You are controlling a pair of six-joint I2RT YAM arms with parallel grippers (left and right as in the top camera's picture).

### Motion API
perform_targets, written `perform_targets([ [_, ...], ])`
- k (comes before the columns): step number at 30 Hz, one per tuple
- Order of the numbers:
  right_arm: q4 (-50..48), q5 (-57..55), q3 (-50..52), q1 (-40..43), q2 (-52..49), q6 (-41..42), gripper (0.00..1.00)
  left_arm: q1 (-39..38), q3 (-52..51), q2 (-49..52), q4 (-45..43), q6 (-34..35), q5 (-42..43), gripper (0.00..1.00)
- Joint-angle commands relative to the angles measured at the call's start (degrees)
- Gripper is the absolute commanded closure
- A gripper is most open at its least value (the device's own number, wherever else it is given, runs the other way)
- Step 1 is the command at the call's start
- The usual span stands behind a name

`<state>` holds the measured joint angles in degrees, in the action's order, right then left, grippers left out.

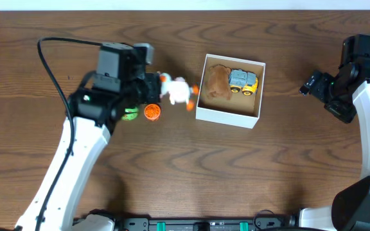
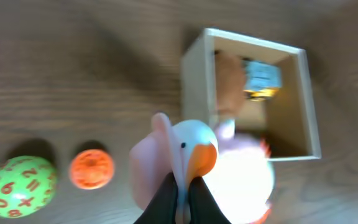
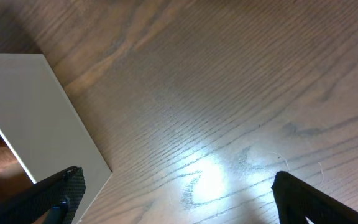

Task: Pack container
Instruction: 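Grasp the pink-and-white duck with the left gripper and drop it in the box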

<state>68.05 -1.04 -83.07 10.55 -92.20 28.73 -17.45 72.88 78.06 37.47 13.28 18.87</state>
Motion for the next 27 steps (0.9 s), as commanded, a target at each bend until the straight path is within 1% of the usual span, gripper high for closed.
perform_targets([
  [1,0.04,-0.02,0.35,0.22,-0.07,1.03,0.01,-4.83,1.49,0.57,-1.84,5.42,-1.88,0.94],
  [8,0.20,0.00,0.35,0.20,-0.07,1.03,0.01,-12.63,1.49,5.55,-11.04,8.74,-3.37,0.94],
  [13,0.33,0.00,0.35,0.20,-0.07,1.03,0.01,-15.63,1.49,10.67,-15.06,11.54,-6.03,0.95],
  [21,0.52,0.00,0.35,0.22,-0.07,1.03,0.01,-17.53,1.49,19.23,-17.11,13.07,-6.12,0.94],
  [27,0.55,0.00,0.35,0.22,-0.07,1.03,0.01,-17.62,1.49,22.18,-18.34,15.37,-6.14,0.94],
])
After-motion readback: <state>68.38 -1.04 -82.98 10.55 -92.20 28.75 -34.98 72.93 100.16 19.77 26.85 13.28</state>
